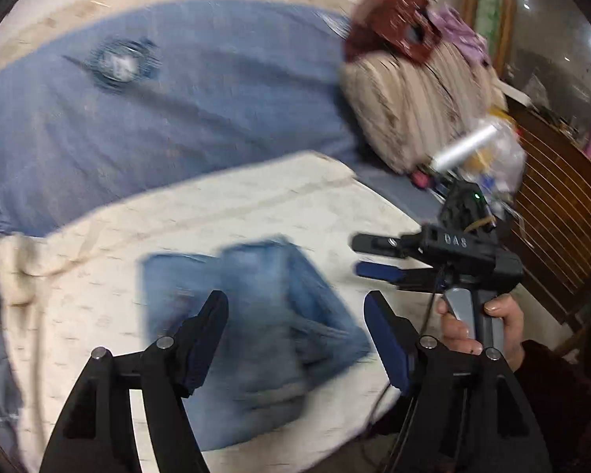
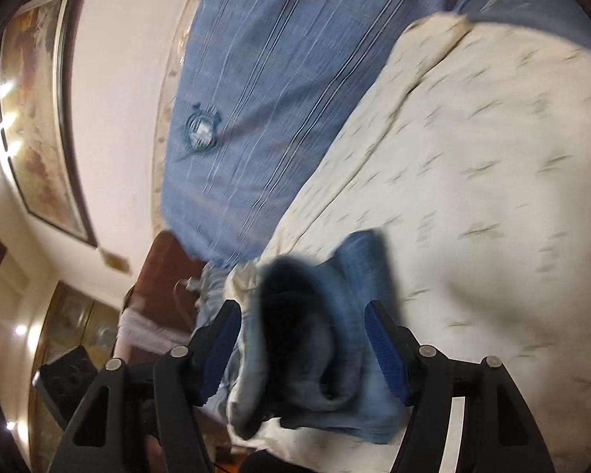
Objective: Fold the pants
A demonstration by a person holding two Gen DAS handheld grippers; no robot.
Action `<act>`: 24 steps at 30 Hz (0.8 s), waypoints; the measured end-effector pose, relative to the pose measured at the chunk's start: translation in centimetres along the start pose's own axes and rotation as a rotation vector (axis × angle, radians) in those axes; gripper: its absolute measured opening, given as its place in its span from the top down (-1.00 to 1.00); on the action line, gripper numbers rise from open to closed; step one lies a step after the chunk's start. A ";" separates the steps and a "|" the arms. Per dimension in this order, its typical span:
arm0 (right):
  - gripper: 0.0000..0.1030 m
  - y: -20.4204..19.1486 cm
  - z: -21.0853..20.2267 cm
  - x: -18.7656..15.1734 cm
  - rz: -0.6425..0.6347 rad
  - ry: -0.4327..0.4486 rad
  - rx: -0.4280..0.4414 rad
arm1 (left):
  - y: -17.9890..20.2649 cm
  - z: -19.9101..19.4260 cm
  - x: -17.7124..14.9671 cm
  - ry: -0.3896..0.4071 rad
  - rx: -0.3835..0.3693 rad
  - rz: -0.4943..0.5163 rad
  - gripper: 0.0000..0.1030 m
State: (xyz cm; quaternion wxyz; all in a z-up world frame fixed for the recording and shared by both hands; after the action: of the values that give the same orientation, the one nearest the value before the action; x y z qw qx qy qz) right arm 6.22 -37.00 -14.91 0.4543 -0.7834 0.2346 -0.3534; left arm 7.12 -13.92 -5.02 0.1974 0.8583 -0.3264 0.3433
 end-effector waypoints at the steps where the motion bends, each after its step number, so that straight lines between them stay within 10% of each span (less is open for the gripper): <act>1: -0.39 -0.8 1.0 0.3 -0.044 -0.009 -0.040 | -1.5 -0.3 -0.3 0.004 0.045 -0.019 -0.40; 6: -0.40 -1.1 4.2 1.9 -0.065 -0.067 -0.083 | -5.0 1.5 -4.9 -0.114 0.111 -0.101 -0.39; 11: -0.40 -3.3 6.1 2.2 -0.061 -0.147 -0.023 | -3.9 1.5 -8.9 -0.082 0.237 0.034 -0.39; 17: -0.40 -4.2 10.6 0.1 -0.031 -0.235 -0.052 | -4.4 3.8 -10.4 -0.170 0.174 0.088 -0.40; 18: -0.31 -4.3 11.5 -0.2 -0.053 -0.235 -0.074 | -4.7 4.4 -10.5 -0.180 0.132 0.052 -0.40; 20: 0.63 -4.5 13.1 -0.7 -0.090 -0.251 -0.132 | -5.0 5.3 -10.5 -0.208 0.064 -0.023 -0.32; 24: 0.88 -7.2 11.9 -0.2 -0.255 -0.145 -0.203 | -3.7 6.4 -9.5 -0.219 -0.018 -0.013 -0.29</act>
State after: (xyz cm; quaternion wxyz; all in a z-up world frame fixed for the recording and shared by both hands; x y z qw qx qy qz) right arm 15.54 -26.90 -12.67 0.3399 -0.8722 0.1343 -0.3250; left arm 7.41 -10.88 -16.70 0.1704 0.8909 -0.3436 0.2432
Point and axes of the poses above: each gripper's, at about its wrist camera, not at the fingertips, and z roughly the way its jaws point, y to its right, x to its top, the point moved 4 cm from there along z, roughly the way its jaws point, and after that the axes turned 1 degree about -z, right-handed, at the moved point
